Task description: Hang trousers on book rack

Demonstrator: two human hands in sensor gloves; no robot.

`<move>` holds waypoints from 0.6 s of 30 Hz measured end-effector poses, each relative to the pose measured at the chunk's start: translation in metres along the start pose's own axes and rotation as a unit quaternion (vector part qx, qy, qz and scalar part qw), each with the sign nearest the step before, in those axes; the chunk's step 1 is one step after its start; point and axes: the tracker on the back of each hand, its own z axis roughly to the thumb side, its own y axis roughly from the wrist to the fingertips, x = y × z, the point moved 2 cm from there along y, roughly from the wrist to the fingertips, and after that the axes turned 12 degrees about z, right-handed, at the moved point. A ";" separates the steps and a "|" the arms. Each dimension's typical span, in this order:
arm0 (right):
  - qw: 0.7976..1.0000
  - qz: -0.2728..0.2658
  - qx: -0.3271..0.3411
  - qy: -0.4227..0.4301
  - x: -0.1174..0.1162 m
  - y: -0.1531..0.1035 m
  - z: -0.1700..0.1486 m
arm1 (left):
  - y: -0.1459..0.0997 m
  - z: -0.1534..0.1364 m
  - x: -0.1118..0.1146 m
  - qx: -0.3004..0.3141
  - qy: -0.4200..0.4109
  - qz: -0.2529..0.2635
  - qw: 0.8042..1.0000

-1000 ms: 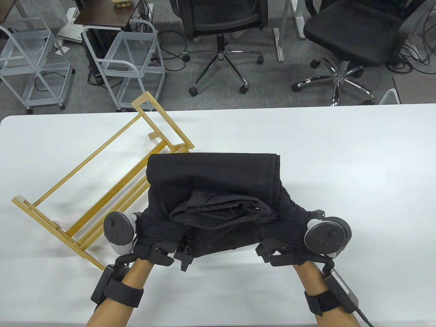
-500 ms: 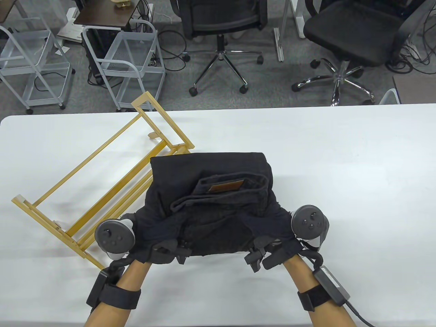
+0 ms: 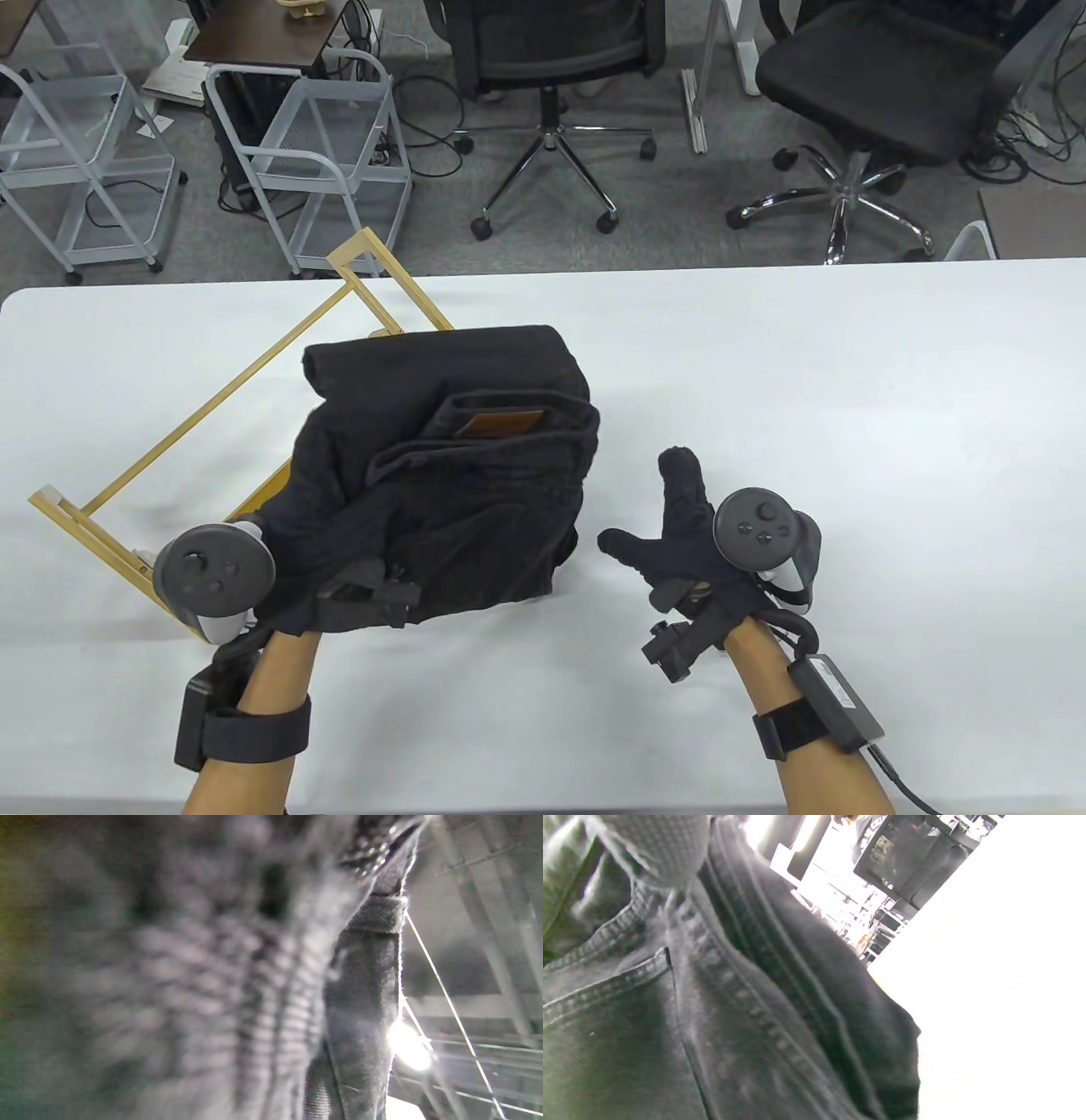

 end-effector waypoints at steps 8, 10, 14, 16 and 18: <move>1.000 0.000 -0.006 0.002 0.005 0.002 -0.004 | 0.039 -0.024 -0.042 -0.038 0.022 0.075 0.996; 1.000 -0.002 -0.007 0.006 0.006 0.003 -0.004 | 0.046 -0.031 -0.047 -0.047 0.025 0.086 0.995; 1.000 -0.003 -0.009 0.004 0.009 0.004 -0.007 | 0.060 -0.046 -0.054 -0.068 0.042 0.100 0.992; 1.000 -0.006 -0.009 0.004 0.010 0.004 -0.007 | 0.064 -0.053 -0.056 -0.079 0.045 0.107 0.990; 1.000 -0.006 -0.010 0.006 0.011 0.003 -0.008 | 0.066 -0.061 -0.058 -0.091 0.047 0.114 0.988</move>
